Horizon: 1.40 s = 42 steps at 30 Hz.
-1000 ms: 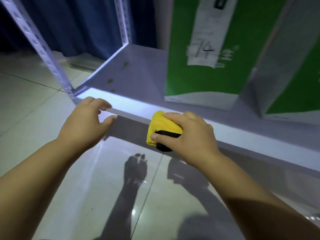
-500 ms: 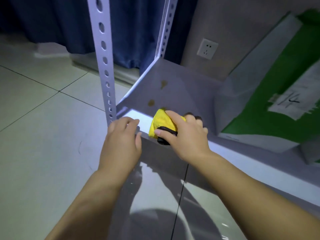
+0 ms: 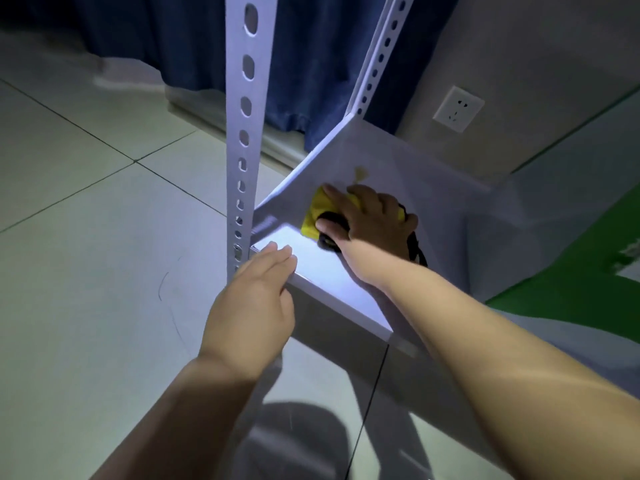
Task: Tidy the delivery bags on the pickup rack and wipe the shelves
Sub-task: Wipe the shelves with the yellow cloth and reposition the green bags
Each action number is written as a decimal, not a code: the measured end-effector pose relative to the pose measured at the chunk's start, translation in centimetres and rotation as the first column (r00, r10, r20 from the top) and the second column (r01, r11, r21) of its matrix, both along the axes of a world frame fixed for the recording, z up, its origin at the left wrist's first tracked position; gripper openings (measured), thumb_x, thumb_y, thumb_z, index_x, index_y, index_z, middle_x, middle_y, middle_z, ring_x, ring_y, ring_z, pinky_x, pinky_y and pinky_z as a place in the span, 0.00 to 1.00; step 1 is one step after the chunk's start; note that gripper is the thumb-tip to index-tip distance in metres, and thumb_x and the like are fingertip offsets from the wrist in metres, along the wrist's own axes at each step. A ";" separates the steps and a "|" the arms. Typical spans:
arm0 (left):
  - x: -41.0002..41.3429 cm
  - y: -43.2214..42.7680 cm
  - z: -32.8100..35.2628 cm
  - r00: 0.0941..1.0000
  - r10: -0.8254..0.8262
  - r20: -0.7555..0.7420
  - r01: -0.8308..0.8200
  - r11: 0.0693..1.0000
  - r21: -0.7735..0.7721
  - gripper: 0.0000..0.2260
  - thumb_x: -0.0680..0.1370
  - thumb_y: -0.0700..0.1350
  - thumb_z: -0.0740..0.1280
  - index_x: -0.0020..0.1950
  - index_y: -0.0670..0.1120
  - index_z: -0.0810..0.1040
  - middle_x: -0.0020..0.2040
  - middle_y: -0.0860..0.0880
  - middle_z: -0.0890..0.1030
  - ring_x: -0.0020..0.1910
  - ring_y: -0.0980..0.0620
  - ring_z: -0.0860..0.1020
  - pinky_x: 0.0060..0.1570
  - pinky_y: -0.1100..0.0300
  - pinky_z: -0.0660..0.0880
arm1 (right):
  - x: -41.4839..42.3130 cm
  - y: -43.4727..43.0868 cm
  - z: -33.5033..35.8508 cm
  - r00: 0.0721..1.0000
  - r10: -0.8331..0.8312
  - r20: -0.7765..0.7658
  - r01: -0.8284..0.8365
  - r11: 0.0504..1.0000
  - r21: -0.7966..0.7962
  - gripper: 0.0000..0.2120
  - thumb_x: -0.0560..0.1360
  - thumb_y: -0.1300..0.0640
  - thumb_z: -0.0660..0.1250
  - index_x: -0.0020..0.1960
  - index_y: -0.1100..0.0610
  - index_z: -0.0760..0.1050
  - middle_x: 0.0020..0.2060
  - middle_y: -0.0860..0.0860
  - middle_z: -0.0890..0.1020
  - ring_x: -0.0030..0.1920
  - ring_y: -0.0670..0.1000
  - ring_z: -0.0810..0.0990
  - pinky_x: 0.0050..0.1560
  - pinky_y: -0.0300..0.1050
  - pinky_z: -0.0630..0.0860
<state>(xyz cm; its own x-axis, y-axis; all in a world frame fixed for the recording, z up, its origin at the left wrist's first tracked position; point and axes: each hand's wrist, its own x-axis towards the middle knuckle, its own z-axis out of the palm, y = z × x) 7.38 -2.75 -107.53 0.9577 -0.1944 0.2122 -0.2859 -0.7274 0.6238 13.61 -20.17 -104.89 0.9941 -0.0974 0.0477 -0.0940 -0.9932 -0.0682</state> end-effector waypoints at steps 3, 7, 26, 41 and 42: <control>-0.3 0.4 0.1 0.999 -0.046 -0.020 0.046 0.999 0.029 0.22 0.78 0.39 0.57 0.71 0.53 0.67 0.72 0.60 0.64 0.72 0.62 0.58 0.66 0.71 0.50 | 2.9 0.4 -0.1 1.000 -0.011 0.023 0.013 0.998 -0.055 0.24 0.77 0.34 0.48 0.72 0.34 0.52 0.72 0.47 0.60 0.68 0.60 0.60 0.62 0.69 0.56; -0.4 -0.1 0.9 1.000 -0.004 -0.031 0.005 0.999 0.041 0.18 0.79 0.44 0.58 0.69 0.51 0.70 0.71 0.58 0.68 0.72 0.60 0.61 0.65 0.70 0.53 | 2.3 0.5 -0.2 0.999 0.032 0.019 -0.031 0.999 -0.042 0.22 0.77 0.36 0.47 0.71 0.34 0.52 0.71 0.46 0.62 0.68 0.59 0.60 0.64 0.67 0.54; 2.5 -2.6 0.8 0.992 0.086 0.091 -0.091 0.995 0.049 0.07 0.76 0.47 0.66 0.42 0.45 0.81 0.46 0.51 0.79 0.44 0.48 0.76 0.36 0.60 0.68 | 6.4 -4.2 -0.3 0.950 -0.305 0.061 0.301 0.951 0.072 0.25 0.78 0.38 0.48 0.72 0.46 0.52 0.69 0.56 0.61 0.67 0.61 0.60 0.64 0.70 0.53; 3.0 -3.0 0.0 0.984 0.087 0.153 -0.095 0.995 0.041 0.09 0.72 0.43 0.68 0.33 0.45 0.75 0.34 0.52 0.68 0.35 0.50 0.67 0.33 0.62 0.59 | 2.5 -2.5 0.0 1.000 0.000 -0.007 0.000 0.999 0.037 0.23 0.79 0.41 0.49 0.73 0.36 0.50 0.73 0.47 0.57 0.70 0.58 0.57 0.67 0.64 0.51; 3.0 -2.9 -0.1 0.984 0.083 0.157 -0.091 0.995 0.041 0.09 0.73 0.43 0.68 0.33 0.45 0.75 0.34 0.52 0.68 0.35 0.50 0.68 0.34 0.61 0.60 | 1.2 -2.5 0.0 0.999 0.032 -0.009 -0.031 0.999 0.031 0.23 0.79 0.41 0.49 0.72 0.35 0.49 0.73 0.46 0.56 0.70 0.58 0.57 0.67 0.63 0.50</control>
<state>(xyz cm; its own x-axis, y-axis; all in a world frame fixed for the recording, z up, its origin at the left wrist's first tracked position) 10.39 -5.66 -107.59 0.9277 -0.1255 0.3517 -0.3107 -0.7818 0.5406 14.84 -22.70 -104.91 0.9971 -0.0672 0.0354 -0.0635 -0.9932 -0.0980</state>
